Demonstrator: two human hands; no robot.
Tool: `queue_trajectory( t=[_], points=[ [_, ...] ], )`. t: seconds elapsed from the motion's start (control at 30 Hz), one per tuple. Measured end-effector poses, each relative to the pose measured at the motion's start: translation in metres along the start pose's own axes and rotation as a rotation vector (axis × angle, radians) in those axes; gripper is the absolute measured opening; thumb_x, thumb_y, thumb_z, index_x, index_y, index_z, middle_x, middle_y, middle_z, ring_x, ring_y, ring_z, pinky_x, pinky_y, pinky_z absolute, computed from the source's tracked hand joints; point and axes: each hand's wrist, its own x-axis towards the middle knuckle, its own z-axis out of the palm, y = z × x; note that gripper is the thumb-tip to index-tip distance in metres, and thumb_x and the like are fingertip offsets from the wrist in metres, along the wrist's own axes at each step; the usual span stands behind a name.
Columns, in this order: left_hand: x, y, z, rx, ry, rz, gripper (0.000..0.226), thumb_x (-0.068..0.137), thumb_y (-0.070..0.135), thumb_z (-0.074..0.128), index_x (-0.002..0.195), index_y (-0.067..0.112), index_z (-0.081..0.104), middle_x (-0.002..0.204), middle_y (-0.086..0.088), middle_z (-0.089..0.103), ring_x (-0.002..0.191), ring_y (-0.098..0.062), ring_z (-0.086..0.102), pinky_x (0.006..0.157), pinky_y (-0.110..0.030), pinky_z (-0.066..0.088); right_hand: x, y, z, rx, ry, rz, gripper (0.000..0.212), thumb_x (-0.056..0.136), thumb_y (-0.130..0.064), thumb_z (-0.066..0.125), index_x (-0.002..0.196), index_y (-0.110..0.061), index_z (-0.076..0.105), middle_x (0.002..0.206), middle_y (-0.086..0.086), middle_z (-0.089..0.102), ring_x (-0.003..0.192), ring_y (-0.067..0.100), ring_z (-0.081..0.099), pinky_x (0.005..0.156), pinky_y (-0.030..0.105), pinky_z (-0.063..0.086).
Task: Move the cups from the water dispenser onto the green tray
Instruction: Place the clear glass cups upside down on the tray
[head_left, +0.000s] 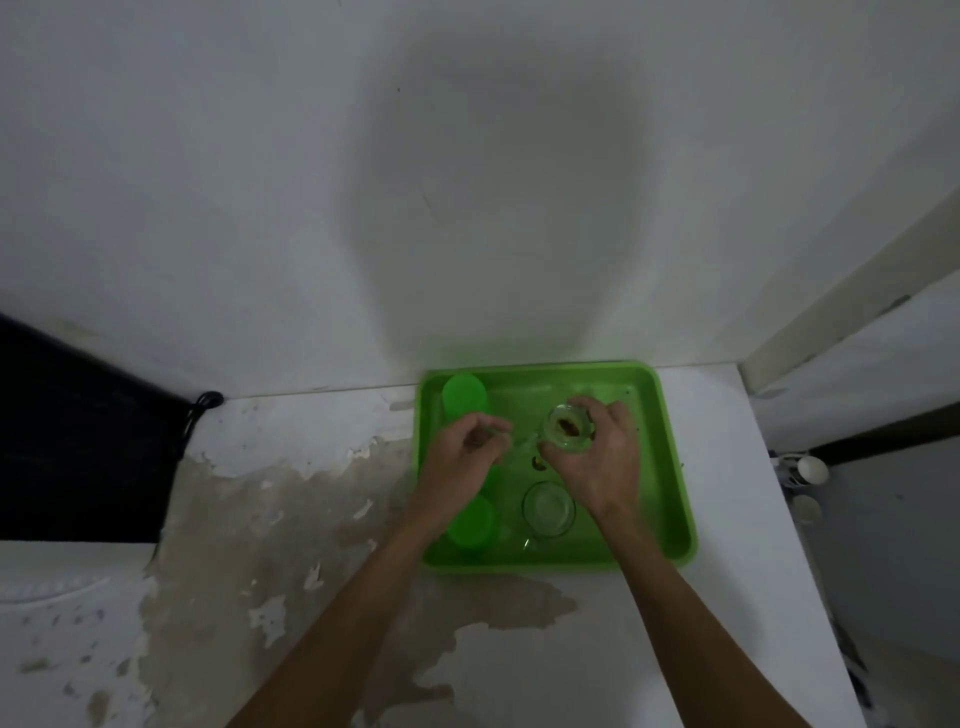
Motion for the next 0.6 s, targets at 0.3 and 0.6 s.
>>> queue_trajectory(
  t=[0.3,0.6],
  points=[
    [0.011,-0.009,-0.003,-0.043,0.043,-0.033,0.013,0.090,0.020,0.064,0.095,0.031,0.070,0.080,0.005,0.068,0.075,-0.006,0.065,0.068,-0.024,0.051,0.007,0.008,0.024,-0.072,-0.102,0.053,0.068,0.056,-0.028,0.093,0.116,-0.018,0.064,0.105,0.008,0.056,0.093,0.029,0.058,0.081,0.045,0.056],
    [0.010,-0.013,-0.003,-0.057,0.033,-0.036,0.014,0.091,0.017,0.063,0.098,0.027,0.069,0.082,0.000,0.067,0.078,-0.013,0.065,0.070,-0.027,0.053,0.000,0.003,0.031,-0.147,-0.155,0.073,0.070,0.055,-0.034,0.093,0.114,-0.021,0.058,0.108,0.008,0.054,0.090,0.028,0.060,0.077,0.044,0.059]
  ],
)
